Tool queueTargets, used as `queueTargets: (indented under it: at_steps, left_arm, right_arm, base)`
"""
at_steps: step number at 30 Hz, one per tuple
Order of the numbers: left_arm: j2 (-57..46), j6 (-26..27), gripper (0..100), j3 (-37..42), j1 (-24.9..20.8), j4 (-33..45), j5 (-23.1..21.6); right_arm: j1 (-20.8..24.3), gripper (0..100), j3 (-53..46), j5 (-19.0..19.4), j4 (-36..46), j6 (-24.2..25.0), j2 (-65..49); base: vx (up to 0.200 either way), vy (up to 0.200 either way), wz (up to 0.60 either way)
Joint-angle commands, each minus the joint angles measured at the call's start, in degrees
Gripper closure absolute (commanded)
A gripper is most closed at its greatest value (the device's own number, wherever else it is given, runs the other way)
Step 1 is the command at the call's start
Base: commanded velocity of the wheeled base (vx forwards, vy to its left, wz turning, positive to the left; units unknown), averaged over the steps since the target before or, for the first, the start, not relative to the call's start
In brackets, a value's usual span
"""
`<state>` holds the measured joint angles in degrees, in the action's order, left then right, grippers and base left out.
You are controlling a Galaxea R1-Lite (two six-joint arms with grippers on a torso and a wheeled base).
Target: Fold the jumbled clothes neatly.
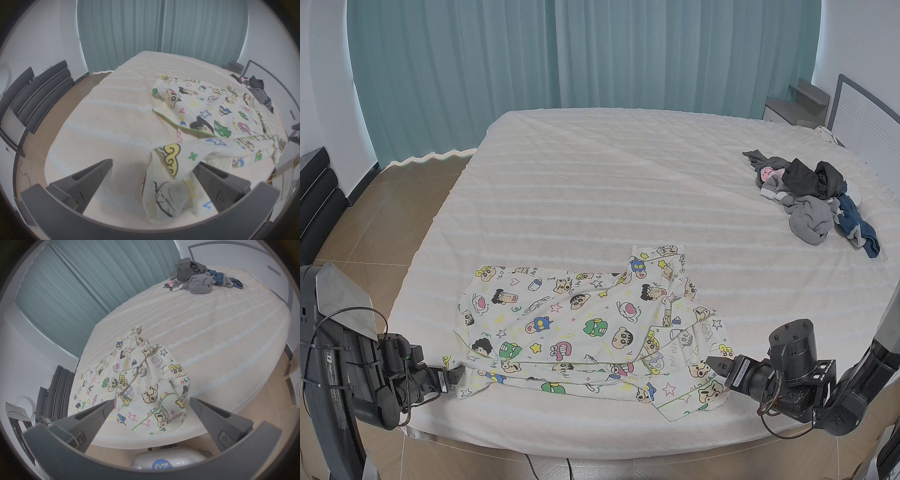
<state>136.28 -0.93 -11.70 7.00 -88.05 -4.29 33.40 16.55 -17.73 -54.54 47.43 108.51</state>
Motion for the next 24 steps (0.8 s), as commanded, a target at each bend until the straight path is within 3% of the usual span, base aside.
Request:
queueTargets:
  at_steps: [1,13,19,24]
  left_arm:
    - [2.4,-0.4,0,-4.9,-0.5,0.1,2.8]
    - [-2.3,-1.4,0,-9.7,-0.4,0.8,4.7]
    - [-6.6,-2.1,0,-13.8,-0.3,7.8,4.7]
    - [-7.1,-5.8,0,-21.5,-0.2,14.0,4.7]
  right_arm:
    - [0.0,0,-0.9,0.0,-0.5,0.0,-0.1]
    - [0.1,0,-1.7,-0.6,-1.9,0.0,0.0]
    - [0.1,0,-1.7,-0.6,-2.7,0.0,0.3]
    - [0.0,0,-1.8,-0.6,-2.8,0.0,0.3]
  base:
    - [0.000,0.000,0.00]
    - [0.000,0.000,0.00]
    - [0.000,0.000,0.00]
    - [0.000,0.000,0.00]
